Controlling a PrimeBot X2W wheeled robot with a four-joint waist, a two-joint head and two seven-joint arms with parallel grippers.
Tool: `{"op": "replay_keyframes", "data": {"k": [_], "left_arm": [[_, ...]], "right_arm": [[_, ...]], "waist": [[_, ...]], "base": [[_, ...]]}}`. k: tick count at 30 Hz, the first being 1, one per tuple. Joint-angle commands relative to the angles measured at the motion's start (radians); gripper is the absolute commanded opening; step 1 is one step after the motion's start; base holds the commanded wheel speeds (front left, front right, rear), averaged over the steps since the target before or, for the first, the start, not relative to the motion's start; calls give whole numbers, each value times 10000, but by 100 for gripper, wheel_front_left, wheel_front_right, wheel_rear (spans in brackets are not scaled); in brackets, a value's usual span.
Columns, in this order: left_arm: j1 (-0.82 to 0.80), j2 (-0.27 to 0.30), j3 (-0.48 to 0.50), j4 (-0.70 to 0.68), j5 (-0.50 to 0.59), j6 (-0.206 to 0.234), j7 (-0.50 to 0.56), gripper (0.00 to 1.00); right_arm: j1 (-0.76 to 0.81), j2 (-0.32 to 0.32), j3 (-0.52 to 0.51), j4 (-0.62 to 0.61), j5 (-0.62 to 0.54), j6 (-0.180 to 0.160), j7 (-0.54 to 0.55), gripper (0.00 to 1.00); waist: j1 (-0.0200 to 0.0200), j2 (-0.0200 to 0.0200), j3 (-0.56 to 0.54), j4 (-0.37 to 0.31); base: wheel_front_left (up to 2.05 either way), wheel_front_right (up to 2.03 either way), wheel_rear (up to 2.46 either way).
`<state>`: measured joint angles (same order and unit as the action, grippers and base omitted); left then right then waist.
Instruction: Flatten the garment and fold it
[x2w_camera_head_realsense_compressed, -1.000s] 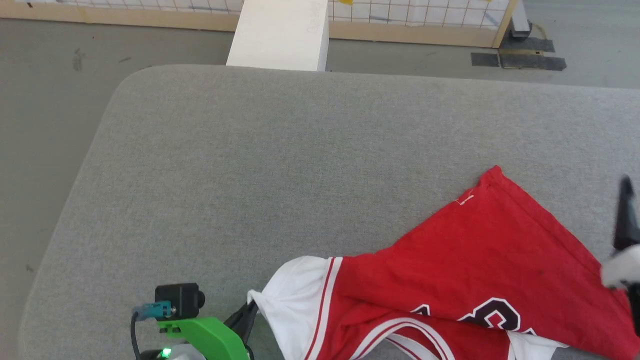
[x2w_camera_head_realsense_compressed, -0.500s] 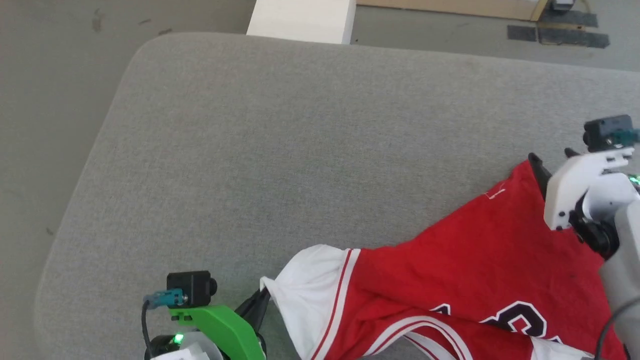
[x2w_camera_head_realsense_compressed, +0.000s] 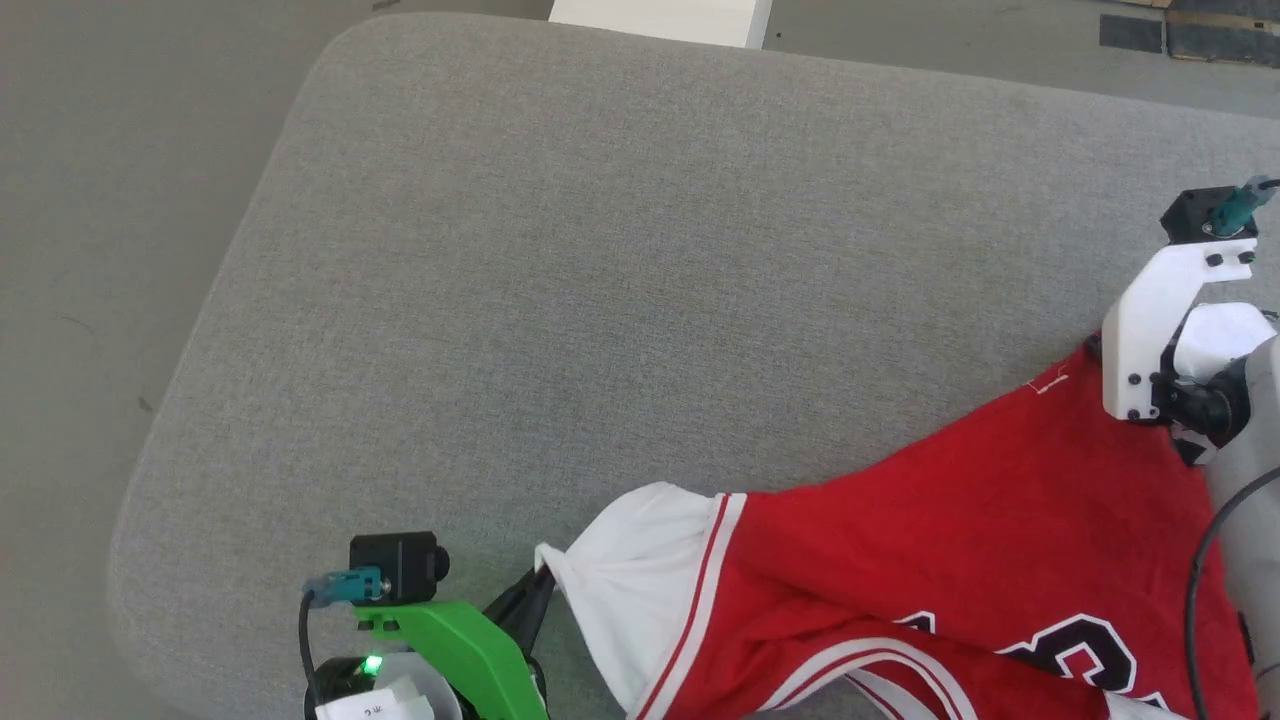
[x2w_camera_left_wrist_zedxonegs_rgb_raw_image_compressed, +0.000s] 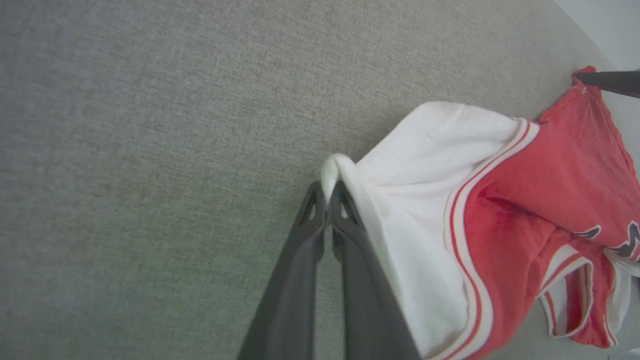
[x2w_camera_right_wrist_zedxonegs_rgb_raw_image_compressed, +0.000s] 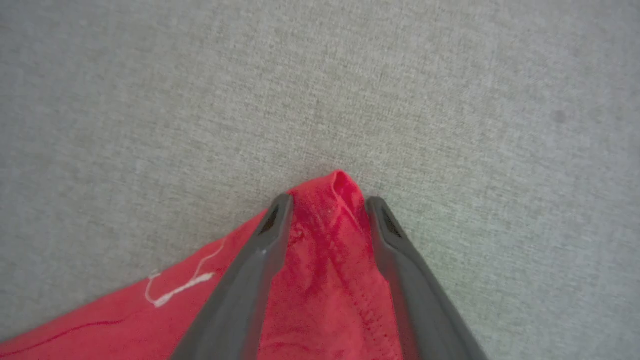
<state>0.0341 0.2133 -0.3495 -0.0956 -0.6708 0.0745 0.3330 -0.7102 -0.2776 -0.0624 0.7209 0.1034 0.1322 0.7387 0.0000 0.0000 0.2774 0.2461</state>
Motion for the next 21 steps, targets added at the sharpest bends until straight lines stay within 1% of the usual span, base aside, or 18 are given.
{"op": "replay_keyframes", "data": {"k": [1,3,6,10,13,14,16,17,21], "left_arm": [[-105,-10,12,37,-134,-20,-61,0],[-76,12,12,57,-144,-6,-49,0],[-18,44,32,53,-160,22,-54,0],[132,153,76,21,-149,74,-64,0],[245,240,142,-49,-143,130,-91,0],[290,274,167,-68,-145,149,-92,0],[381,339,250,-145,-139,195,-153,0],[423,422,382,-310,-78,224,-353,0],[254,451,628,-523,15,161,-875,0]], "right_arm": [[247,150,-104,99,-132,-15,12,0],[447,259,-248,-145,-212,-15,-392,0],[859,424,-504,-579,-263,-15,-1511,0],[1624,769,-917,-1303,-257,-15,-3779,0],[2413,1158,-1377,-1969,-114,-15,-5576,0],[2664,1291,-1500,-2168,-60,-15,-6010,0],[3239,1495,-1580,-2615,-50,-15,-6767,0],[4099,1829,-1764,-3336,114,-15,-7432,0],[4980,2099,-1957,-4310,371,-15,-7687,0]], "waist": [[0,0,-50,-35],[0,0,-160,-95],[0,0,-369,-252],[0,0,-803,-561],[0,0,-1155,-809],[0,0,-1255,-915],[0,0,-1425,-1159],[0,0,-1584,-1528],[0,0,-1724,-2022]], "base": [[0,0,0],[0,0,0],[0,0,0],[0,0,0],[0,0,0],[0,0,0],[0,0,0],[0,0,0],[0,0,0]]}}
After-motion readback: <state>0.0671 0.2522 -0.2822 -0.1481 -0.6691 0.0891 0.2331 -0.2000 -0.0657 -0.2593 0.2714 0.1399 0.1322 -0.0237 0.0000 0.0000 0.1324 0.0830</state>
